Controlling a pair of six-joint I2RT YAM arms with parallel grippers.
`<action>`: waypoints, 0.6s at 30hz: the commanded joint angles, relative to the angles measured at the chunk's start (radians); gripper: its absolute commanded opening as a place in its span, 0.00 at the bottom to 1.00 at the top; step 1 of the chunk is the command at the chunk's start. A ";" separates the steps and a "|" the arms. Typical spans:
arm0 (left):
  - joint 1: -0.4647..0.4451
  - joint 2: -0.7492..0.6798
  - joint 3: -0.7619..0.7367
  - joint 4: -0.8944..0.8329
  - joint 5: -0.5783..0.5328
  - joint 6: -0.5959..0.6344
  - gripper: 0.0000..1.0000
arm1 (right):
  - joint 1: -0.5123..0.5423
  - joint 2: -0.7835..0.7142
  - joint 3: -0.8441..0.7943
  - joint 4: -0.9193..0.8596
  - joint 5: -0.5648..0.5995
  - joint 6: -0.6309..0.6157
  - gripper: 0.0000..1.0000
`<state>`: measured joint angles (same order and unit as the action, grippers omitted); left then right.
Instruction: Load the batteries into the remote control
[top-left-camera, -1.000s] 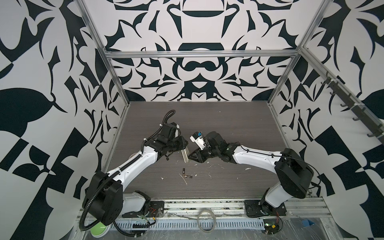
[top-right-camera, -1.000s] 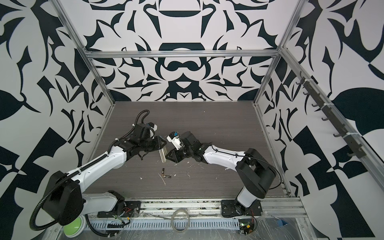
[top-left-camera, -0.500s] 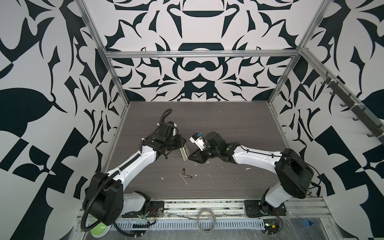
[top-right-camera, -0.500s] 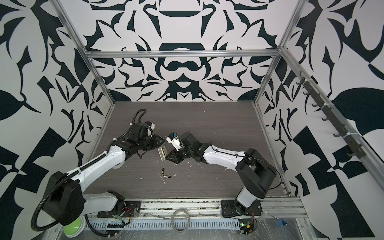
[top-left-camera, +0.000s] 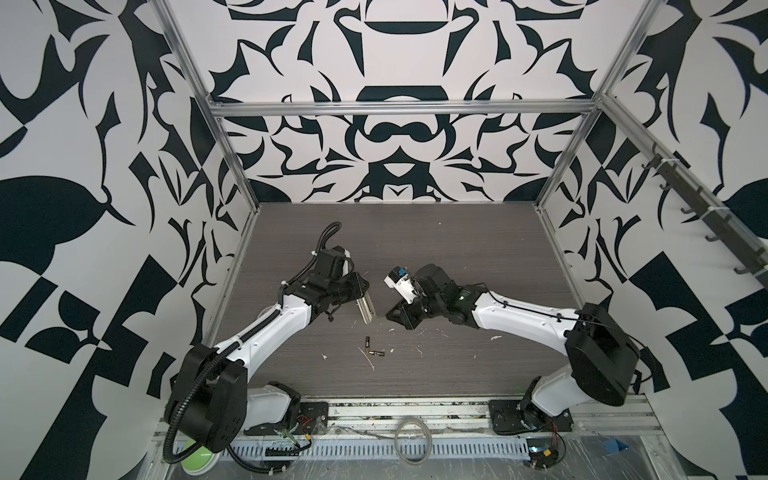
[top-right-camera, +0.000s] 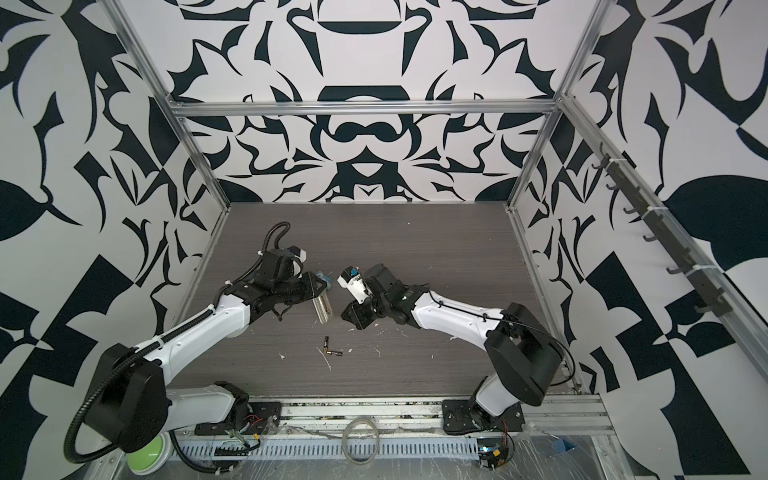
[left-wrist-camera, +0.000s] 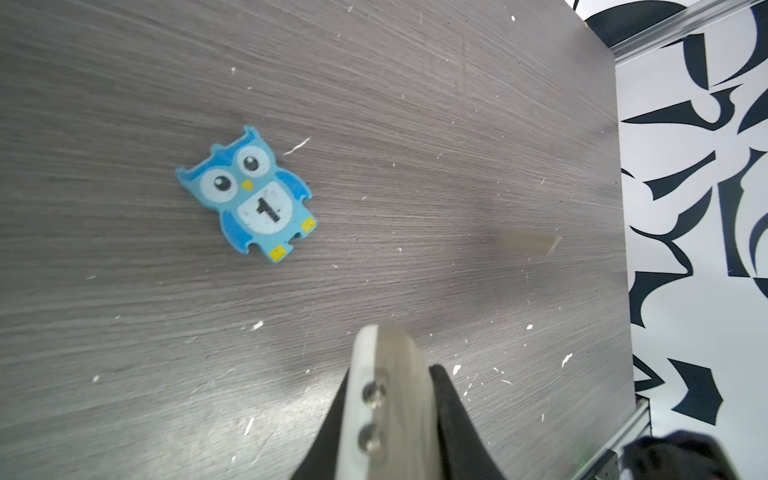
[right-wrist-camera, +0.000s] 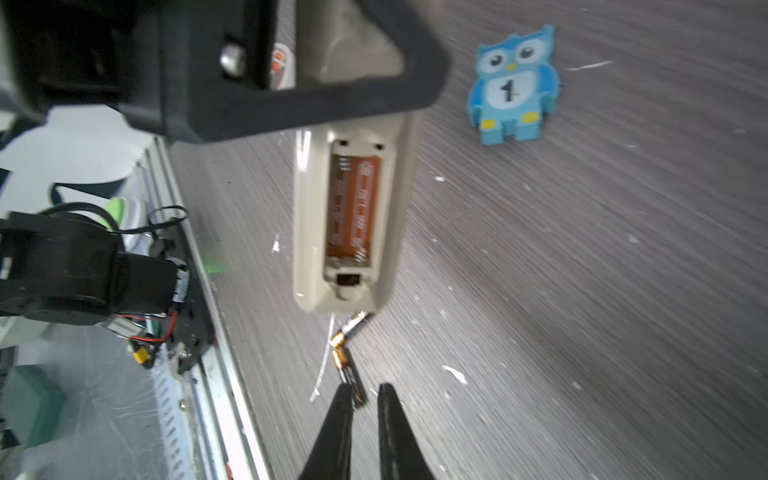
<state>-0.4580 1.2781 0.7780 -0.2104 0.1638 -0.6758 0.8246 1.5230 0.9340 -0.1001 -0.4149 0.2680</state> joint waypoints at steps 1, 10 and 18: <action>0.014 -0.042 -0.027 0.023 -0.008 0.014 0.00 | -0.014 -0.038 0.026 -0.092 0.082 -0.063 0.17; 0.033 -0.064 -0.067 0.050 0.010 0.024 0.00 | -0.035 -0.076 0.018 -0.154 0.121 -0.077 0.17; 0.046 -0.096 -0.105 0.083 0.025 0.037 0.00 | -0.071 -0.107 0.048 -0.245 0.197 -0.105 0.22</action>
<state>-0.4202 1.2125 0.6888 -0.1596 0.1764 -0.6548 0.7727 1.4532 0.9363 -0.3031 -0.2646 0.1844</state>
